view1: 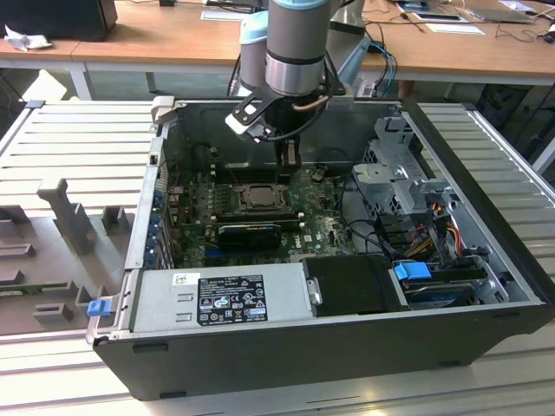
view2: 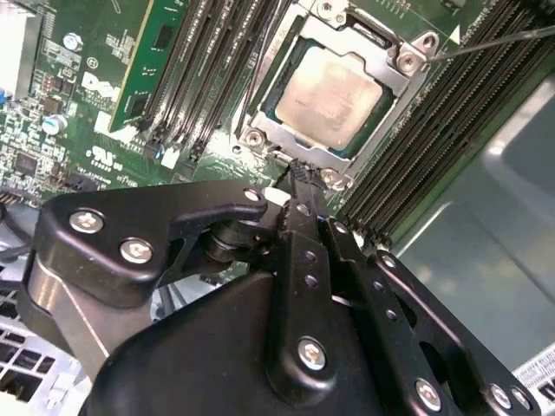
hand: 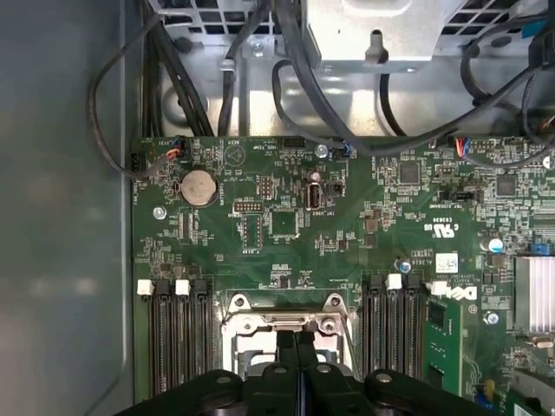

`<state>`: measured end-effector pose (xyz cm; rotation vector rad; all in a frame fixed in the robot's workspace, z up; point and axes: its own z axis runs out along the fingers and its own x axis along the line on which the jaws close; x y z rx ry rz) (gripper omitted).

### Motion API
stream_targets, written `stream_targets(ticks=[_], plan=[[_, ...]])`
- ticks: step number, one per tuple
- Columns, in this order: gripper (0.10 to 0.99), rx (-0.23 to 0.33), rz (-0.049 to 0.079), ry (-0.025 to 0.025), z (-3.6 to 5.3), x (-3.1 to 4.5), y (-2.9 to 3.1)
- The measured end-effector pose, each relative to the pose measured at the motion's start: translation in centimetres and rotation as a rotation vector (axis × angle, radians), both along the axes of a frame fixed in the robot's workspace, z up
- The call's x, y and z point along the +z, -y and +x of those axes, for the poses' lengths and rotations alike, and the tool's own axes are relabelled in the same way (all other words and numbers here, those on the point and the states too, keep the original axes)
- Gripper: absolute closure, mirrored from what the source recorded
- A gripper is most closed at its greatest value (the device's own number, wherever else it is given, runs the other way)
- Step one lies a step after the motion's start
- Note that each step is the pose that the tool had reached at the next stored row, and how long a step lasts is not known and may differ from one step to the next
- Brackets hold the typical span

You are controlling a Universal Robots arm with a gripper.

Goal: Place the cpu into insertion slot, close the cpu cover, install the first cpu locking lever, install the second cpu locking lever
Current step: 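Close the cpu cover, then install the first cpu locking lever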

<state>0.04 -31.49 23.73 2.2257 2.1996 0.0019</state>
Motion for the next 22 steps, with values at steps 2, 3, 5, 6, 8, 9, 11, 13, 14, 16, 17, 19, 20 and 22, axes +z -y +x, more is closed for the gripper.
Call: stream_targets(ticks=[2,3,5,6,8,9,11,13,14,16,17,19,20,22], plan=[[0.98,0.0,0.0,0.0,-0.1,-0.41,0.0],[0.98,0.001,0.001,0.0,-0.25,-0.55,0.01],[0.98,0.001,0.002,-0.0001,-1.02,-0.67,0.01],[0.98,0.002,0.002,-0.0001,-1.44,-0.71,0.01],[0.98,0.002,0.002,0.0,-1.97,-0.73,0.0],[0.98,0.002,0.002,0.0,-2.17,-0.72,0.0],[0.98,0.002,0.002,0.0,-2.35,-0.72,0.0],[0.98,0.002,0.002,0.0,-2.46,-0.72,0.0],[0.98,0.002,0.002,0.0,-2.51,-0.72,0.01],[0.98,0.002,0.002,0.0,-2.6,-0.72,0.0],[0.98,0.002,0.002,0.0,-2.66,-0.72,0.0],[0.98,0.002,0.002,0.0,-2.81,-0.72,0.0],[0.98,0.002,0.002,0.0,-2.86,-0.72,0.01],[0.98,0.002,0.003,0.0001,-2.87,-0.71,0.01]])
